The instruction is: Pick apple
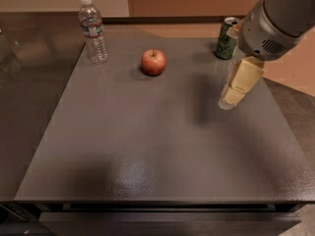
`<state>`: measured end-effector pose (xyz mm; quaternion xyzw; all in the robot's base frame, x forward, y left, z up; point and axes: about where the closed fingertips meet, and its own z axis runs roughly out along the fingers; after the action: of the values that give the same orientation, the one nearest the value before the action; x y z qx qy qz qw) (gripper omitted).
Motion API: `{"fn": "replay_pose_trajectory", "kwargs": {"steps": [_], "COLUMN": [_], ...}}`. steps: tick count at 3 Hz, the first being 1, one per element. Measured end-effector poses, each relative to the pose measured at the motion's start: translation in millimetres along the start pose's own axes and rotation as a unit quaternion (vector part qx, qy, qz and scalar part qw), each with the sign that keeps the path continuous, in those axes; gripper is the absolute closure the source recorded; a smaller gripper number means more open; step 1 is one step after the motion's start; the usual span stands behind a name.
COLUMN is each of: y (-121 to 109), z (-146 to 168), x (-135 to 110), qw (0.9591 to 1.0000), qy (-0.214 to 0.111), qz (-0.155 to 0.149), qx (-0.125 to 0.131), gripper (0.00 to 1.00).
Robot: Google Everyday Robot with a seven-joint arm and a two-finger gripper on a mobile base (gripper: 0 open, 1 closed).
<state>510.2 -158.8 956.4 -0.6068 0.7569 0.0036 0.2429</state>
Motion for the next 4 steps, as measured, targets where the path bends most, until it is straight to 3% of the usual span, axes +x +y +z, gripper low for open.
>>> {"fn": "replay_pose_trajectory", "kwargs": {"steps": [2, 4], "y": [-30.3, -55.4], "z": [59.6, 112.0], "x": [-42.3, -88.2], "qw": [0.9986, 0.994], "qy": [-0.036, -0.067], "qz": [0.037, 0.084], "qx": [-0.011, -0.022], "gripper": [0.0, 0.0]}}
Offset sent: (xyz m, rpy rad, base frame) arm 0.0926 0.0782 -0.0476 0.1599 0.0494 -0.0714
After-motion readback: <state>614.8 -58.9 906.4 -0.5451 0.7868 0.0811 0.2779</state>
